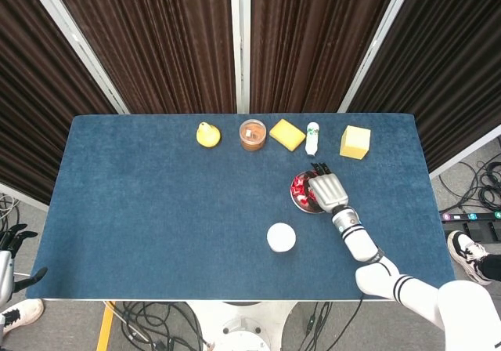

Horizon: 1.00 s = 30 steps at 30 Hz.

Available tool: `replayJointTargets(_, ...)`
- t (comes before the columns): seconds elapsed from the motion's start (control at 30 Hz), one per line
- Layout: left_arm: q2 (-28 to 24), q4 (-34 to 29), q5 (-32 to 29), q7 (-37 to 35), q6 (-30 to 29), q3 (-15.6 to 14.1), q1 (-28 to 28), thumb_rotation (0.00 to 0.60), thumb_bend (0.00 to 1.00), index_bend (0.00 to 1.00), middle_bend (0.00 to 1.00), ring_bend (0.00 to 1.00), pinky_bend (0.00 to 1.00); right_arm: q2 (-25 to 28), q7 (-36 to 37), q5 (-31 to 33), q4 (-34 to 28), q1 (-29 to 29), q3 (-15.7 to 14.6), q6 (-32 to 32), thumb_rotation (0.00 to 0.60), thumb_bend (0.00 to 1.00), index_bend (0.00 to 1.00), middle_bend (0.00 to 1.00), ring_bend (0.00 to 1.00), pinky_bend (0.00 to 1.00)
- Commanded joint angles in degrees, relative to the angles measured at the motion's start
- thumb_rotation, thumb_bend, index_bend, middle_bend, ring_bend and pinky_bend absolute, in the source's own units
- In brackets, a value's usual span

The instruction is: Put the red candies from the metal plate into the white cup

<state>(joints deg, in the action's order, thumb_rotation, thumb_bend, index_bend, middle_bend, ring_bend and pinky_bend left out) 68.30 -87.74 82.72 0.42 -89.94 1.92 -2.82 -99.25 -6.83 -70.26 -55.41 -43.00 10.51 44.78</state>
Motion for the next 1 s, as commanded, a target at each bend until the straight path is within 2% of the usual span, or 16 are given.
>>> replayJointTargets(0.03, 0.00, -0.03, 0.05, 0.04, -0.02, 0.03, 0.01, 0.600, 0.13, 0.37, 0.31, 0.27, 0.26, 0.71, 0.67, -0.52, -0.69, 0.34, -0.11, 0.67, 0.600, 0.41, 0.61, 0.24, 0.01, 0.04)
replayJointTargets(0.2, -0.19, -0.22, 0.23, 0.14, -0.22, 0.11, -0.03, 0.600, 0.13, 0.37, 0.31, 0.27, 0.27, 2.64, 2.03, -1.79, -3.30, 1.13, -0.19, 2.83, 0.600, 0.42, 0.61, 0.25, 0.01, 0.04)
replayJointTargets(0.27, -0.36, -0.35, 0.30, 0.29, -0.43, 0.19, -0.08, 0.600, 0.13, 0.37, 0.31, 0.27, 0.27, 4.52, 3.05, -3.19, -6.12, 1.87, -0.33, 4.91, 0.600, 0.42, 0.61, 0.25, 0.01, 0.04)
replayJointTargets(0.47, -0.77, -0.99, 0.41, 0.83, -0.64, 0.13, -0.25, 0.600, 0.13, 0.37, 0.31, 0.27, 0.27, 13.64, 7.48, -12.01, -20.54, 4.81, -2.44, 13.83, 0.600, 0.42, 0.61, 0.25, 0.01, 0.04)
replayJointTargets(0.6, -0.90, -1.57, 0.54, 1.35, -0.73, 0.18, -0.21, 0.600, 0.13, 0.37, 0.31, 0.27, 0.27, 17.87, 9.49, -17.49, -28.22, 5.41, -4.77, 16.27, 0.600, 0.42, 0.61, 0.26, 0.01, 0.04)
replayJointTargets(0.77, -1.04, -2.09, 0.87, 1.80, -0.81, 0.07, -0.21, 0.600, 0.13, 0.37, 0.31, 0.27, 0.26, 17.27, 8.01, -20.80, -31.14, 4.36, -7.25, 14.70, 0.600, 0.42, 0.62, 0.25, 0.01, 0.04)
replayJointTargets(1.0, -0.91, -1.68, 0.48, 1.12, -1.05, -0.18, -0.85, 0.600, 0.13, 0.37, 0.31, 0.27, 0.26, 13.99, 4.55, -20.22, -30.04, 3.20, -7.79, 12.27, 0.600, 0.41, 0.57, 0.23, 0.00, 0.04)
